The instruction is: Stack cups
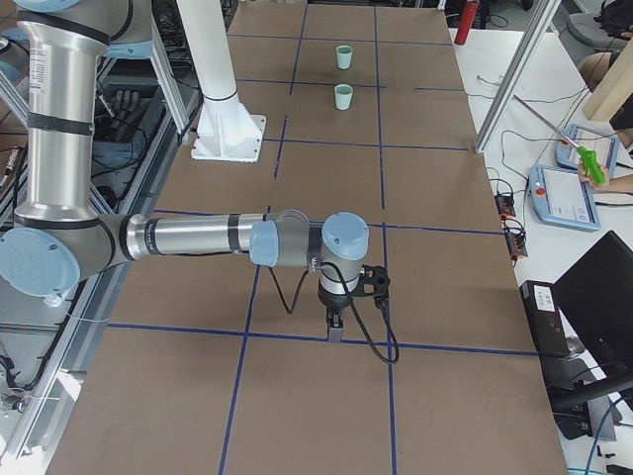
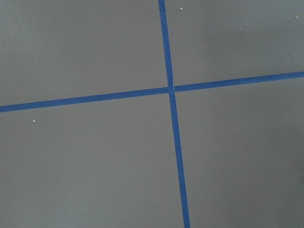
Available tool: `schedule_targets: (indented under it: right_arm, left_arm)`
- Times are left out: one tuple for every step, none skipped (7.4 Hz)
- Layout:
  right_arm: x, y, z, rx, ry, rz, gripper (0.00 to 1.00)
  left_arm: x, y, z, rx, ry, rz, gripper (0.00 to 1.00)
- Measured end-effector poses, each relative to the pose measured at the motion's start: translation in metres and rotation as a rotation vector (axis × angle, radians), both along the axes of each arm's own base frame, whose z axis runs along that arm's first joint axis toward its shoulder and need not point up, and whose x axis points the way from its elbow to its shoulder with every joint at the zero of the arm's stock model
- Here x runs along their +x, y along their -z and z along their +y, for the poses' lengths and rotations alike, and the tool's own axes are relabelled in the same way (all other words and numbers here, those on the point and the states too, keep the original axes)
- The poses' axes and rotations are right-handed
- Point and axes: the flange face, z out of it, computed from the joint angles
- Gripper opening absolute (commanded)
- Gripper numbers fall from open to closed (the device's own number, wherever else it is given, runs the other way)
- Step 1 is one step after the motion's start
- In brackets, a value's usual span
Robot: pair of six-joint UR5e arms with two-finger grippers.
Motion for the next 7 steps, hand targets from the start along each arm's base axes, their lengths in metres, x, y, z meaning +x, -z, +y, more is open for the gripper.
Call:
schedule_targets:
  right_arm:
    - [0.000, 0.000, 0.000, 0.000, 0.000, 0.000, 1.00]
    - [0.000, 0.000, 0.000, 0.000, 0.000, 0.000, 1.00]
    - [0.000, 0.000, 0.000, 0.000, 0.000, 0.000, 1.00]
    - [0.000, 0.000, 0.000, 0.000, 0.000, 0.000, 1.00]
    - [0.000, 0.000, 0.000, 0.000, 0.000, 0.000, 1.00]
    - [0.000, 0.000, 0.000, 0.000, 0.000, 0.000, 1.00]
    - [0.000, 0.000, 0.000, 0.001, 0.000, 0.000, 1.00]
  left_arm:
    - [0.001, 0.008, -0.003, 0.019, 0.000, -0.002, 1.00]
    - [0.003, 0.023, -0.006, 0.042, 0.005, -0.006, 1.00]
    - [0.015, 0.045, -0.010, 0.038, 0.030, -0.005, 1.00]
    - [0.045, 0.067, -0.014, 0.005, 0.064, 0.003, 1.00]
    - [0.080, 0.084, -0.017, -0.008, 0.095, 0.010, 1.00]
    - [0.114, 0.094, -0.013, -0.017, 0.124, 0.018, 1.00]
    - [0.146, 0.096, -0.004, -0.043, 0.146, 0.034, 1.00]
